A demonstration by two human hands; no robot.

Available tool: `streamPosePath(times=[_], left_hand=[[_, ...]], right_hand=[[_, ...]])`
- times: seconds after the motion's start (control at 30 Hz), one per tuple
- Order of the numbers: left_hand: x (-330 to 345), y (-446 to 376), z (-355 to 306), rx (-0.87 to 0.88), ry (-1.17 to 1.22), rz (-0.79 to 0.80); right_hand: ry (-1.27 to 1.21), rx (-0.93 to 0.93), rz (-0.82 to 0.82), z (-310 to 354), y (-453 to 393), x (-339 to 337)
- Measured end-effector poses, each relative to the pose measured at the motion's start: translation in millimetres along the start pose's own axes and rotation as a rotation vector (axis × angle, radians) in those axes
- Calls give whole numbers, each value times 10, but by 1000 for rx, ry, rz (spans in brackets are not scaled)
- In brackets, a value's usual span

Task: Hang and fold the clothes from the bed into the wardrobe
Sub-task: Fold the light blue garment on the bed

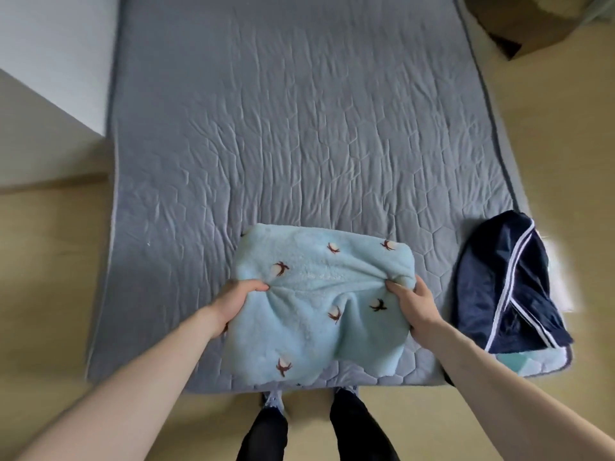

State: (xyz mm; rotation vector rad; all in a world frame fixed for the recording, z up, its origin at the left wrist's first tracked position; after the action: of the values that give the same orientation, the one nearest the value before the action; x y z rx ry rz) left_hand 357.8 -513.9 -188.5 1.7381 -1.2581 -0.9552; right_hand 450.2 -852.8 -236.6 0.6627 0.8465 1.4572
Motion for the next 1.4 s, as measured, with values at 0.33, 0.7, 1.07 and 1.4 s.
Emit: streamPosePath(times=[0.33,0.7,1.07,1.4], left_hand=[[-785,2248,291,137,319,-113],[-2402,3429,1536,245,578,-325],[-4316,4299,2888,349,845,-426],[-5862,5015,3324,496,950,-604]], right_hand=[[289,-85,368,643,1875,640],[563,-507,528,844,3284,2296],[668,-700,716,240,4820,4470],[720,-795,947,118,5879,6432]])
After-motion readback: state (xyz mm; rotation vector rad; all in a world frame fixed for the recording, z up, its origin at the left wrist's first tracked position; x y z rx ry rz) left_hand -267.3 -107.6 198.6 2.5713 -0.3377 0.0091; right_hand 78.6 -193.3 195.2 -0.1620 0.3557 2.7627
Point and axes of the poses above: each hand's wrist, its own y-axis away from the middle knuckle, its own x-axis out of the palm, z = x × y, the point moved 5 cm from there along -y, towards the middle knuckle, and after that the axes turned 1 degree about y, right-handed, at the moved point
